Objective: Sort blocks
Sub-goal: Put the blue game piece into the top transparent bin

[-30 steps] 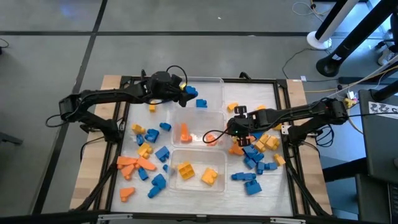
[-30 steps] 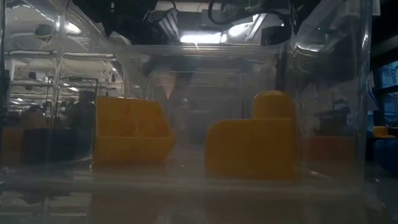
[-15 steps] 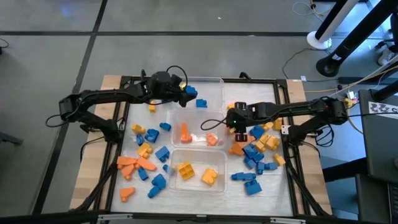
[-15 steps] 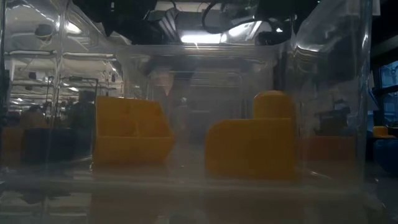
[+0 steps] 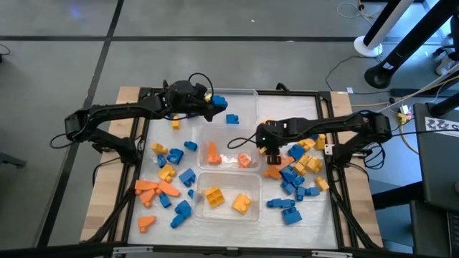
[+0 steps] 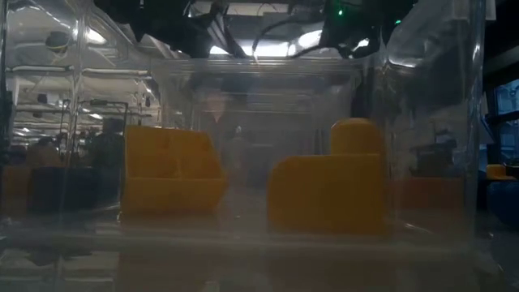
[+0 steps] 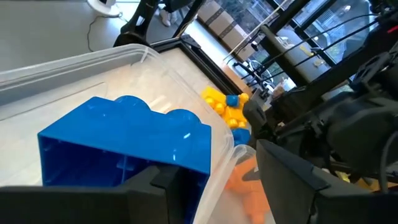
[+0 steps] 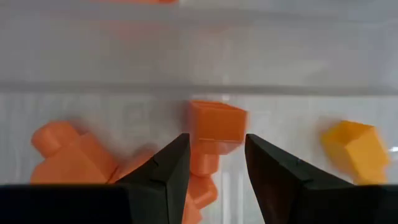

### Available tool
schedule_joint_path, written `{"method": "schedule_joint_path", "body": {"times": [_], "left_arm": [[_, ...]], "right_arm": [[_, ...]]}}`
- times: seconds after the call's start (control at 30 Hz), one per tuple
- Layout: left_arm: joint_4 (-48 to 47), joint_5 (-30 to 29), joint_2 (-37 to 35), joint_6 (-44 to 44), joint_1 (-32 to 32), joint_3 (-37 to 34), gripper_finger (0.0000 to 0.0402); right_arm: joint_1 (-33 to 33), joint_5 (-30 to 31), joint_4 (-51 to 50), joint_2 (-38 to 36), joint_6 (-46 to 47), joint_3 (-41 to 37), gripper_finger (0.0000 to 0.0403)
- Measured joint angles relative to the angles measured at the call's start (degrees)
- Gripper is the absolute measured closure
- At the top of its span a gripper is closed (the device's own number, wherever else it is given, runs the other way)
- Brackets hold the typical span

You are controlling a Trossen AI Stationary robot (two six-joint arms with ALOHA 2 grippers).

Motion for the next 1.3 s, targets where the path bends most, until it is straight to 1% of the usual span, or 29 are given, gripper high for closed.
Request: {"method": "schedule_joint_path", "body": {"times": [0.07,0.2,0.27,0.43,0.5,0.6,0.63,0.73,0.77,0.83,0.87,0.97,1.1,1.3], "left_arm": [[0.0,0.0,0.0,0.4,0.0,0.0,0.0238],[-1.5,-0.1,0.0,4.9,0.0,0.0,0.0238],[-4.0,-0.2,0.0,6.4,0.0,0.0,0.0237],[-13.4,-3.2,0.0,9.6,1.5,0.0,0.0226],[-15.5,-3.5,0.0,7.4,2.2,0.0,0.0221],[-15.6,-3.3,0.0,1.4,2.3,0.0,0.0219],[-15.7,-3.3,0.0,1.7,2.3,0.0,0.0219],[-15.5,-4.0,0.4,8.2,2.2,0.0,0.0219],[-15.4,-4.0,0.5,7.4,2.2,0.0,0.0219],[-13.2,-2.9,0.5,3.0,2.0,0.0,0.0219],[-12.0,-2.5,0.5,3.3,1.8,0.0,0.0219],[-12.4,-4.1,0.5,12.7,1.8,0.0,0.0219],[-14.3,-4.5,0.1,14.1,1.9,0.0,0.0219],[-18.0,-4.3,0.1,28.9,1.7,-0.1,0.0219]], "right_arm": [[0.0,-1.2,0.0,0.7,0.0,0.0,0.0246],[0.0,-1.4,0.1,1.6,0.1,0.0,0.0246],[0.0,-1.3,0.2,1.7,0.1,0.0,0.0246],[0.1,-1.3,0.2,1.8,0.1,0.0,0.0246],[0.1,-1.2,0.2,1.8,0.1,0.0,0.0246],[0.1,-1.0,0.2,1.8,0.1,0.0,0.0246],[0.1,-1.0,0.2,1.8,0.1,0.0,0.0246],[0.1,-1.0,0.2,1.8,0.1,0.0,0.0246],[0.1,-1.0,0.2,1.8,0.1,0.0,0.0246],[0.1,-1.0,0.2,1.8,0.1,0.0,0.0246],[0.1,-1.0,0.2,1.8,0.1,0.0,0.0246],[0.1,-0.9,0.2,1.8,0.0,0.0,0.0246],[0.1,-0.9,0.2,1.8,-0.1,0.0,0.0246],[0.1,-0.8,0.2,1.8,-0.1,0.0,0.0246]]}}
